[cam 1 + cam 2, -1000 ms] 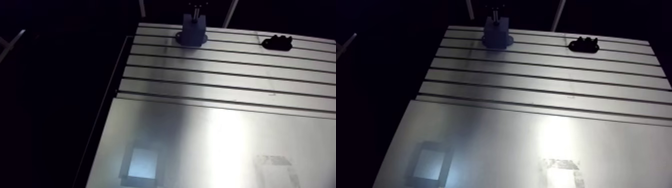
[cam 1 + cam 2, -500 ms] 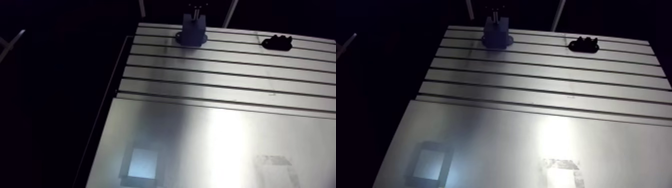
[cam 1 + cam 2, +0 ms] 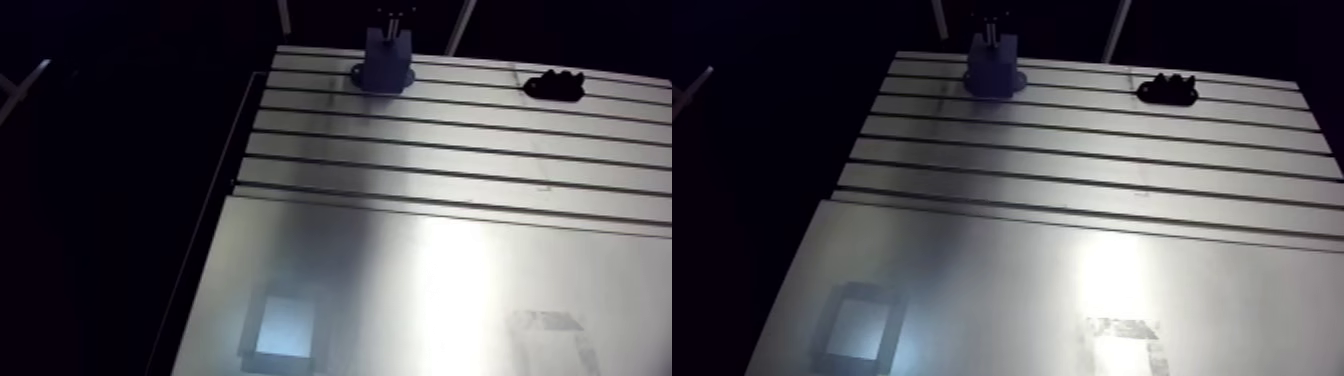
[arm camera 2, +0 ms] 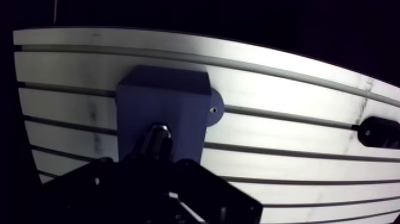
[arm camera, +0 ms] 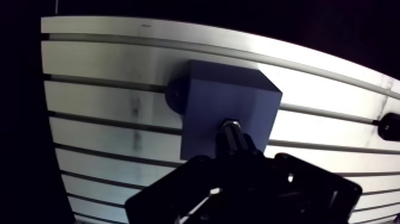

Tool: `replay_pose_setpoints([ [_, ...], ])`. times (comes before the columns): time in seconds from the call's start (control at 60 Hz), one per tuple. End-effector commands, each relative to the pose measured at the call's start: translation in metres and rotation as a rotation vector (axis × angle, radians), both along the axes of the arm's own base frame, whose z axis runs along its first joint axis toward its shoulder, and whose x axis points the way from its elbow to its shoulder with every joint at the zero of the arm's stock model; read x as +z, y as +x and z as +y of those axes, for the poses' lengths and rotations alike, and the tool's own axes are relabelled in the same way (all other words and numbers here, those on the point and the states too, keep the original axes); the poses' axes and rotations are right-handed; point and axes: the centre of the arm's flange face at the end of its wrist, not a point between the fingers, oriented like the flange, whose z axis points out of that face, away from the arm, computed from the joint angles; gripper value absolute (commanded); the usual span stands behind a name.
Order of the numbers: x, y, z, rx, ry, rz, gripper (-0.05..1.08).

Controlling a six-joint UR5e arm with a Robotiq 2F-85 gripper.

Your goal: Pick up the M10 bolt and insert it into the hex recess until seated.

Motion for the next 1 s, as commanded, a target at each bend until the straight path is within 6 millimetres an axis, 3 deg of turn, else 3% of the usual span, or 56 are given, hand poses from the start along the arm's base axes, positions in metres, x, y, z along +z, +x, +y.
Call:
replay_pose_setpoints([
  [0.017,-0.0001,0.0,0.0002,0.0,0.0,0.0,1.08],
  [1.0,-0.0015,0.0011,-0.0008,0.003,0.0,-0.003,1.08],
])
